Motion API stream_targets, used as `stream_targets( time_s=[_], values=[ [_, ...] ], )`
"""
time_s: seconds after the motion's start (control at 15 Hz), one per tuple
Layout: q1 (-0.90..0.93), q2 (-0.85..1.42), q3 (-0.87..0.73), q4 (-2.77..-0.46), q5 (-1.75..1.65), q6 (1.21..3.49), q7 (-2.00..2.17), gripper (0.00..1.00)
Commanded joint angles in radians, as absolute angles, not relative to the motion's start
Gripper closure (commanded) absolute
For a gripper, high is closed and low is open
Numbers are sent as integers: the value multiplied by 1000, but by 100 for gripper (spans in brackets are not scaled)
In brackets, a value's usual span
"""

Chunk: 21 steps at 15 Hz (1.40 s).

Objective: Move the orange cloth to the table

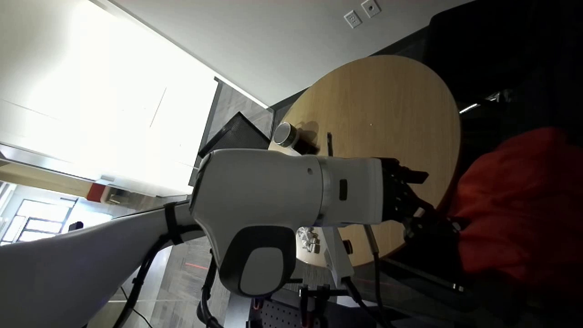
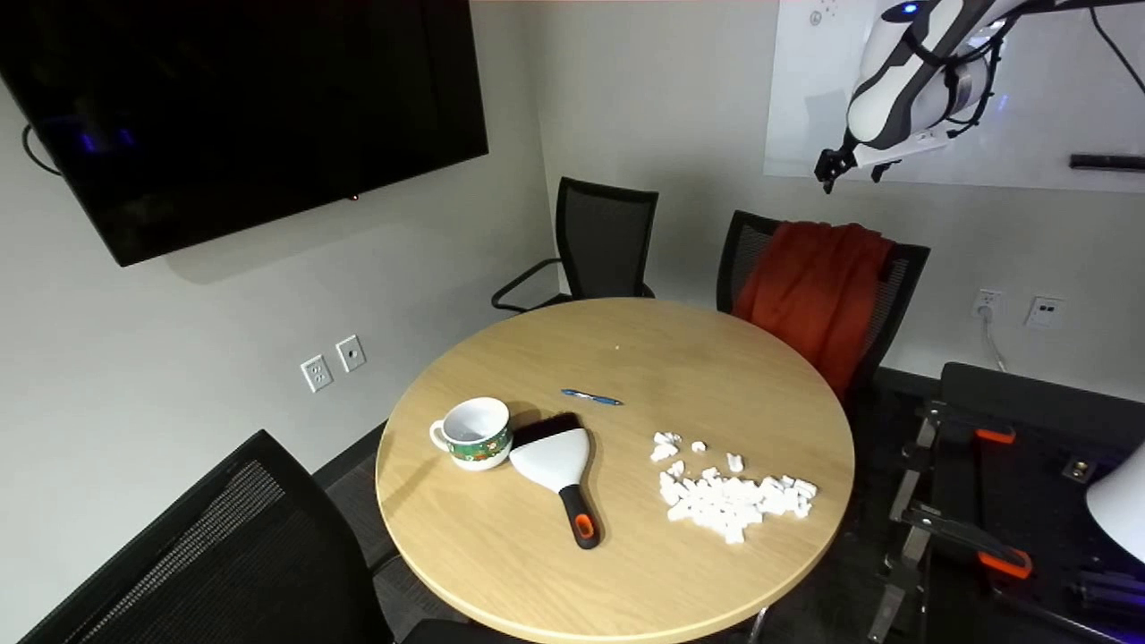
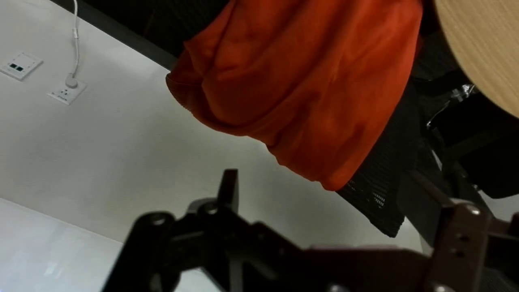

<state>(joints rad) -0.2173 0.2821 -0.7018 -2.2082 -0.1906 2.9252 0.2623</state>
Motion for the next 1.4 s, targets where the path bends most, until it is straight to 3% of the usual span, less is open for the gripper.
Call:
stream_targets(
  time_s=[0.0,0.4,0.8,1.33],
  values=[
    [-251,304,-664,-2202,-89,2902,289,0],
    [-386,381,-541,-2174,214,2949,334,0],
    [-355,366,-571,-2201,156,2932,303,0],
    [-336,585,-634,-1963,250,2885,598,0]
  ],
)
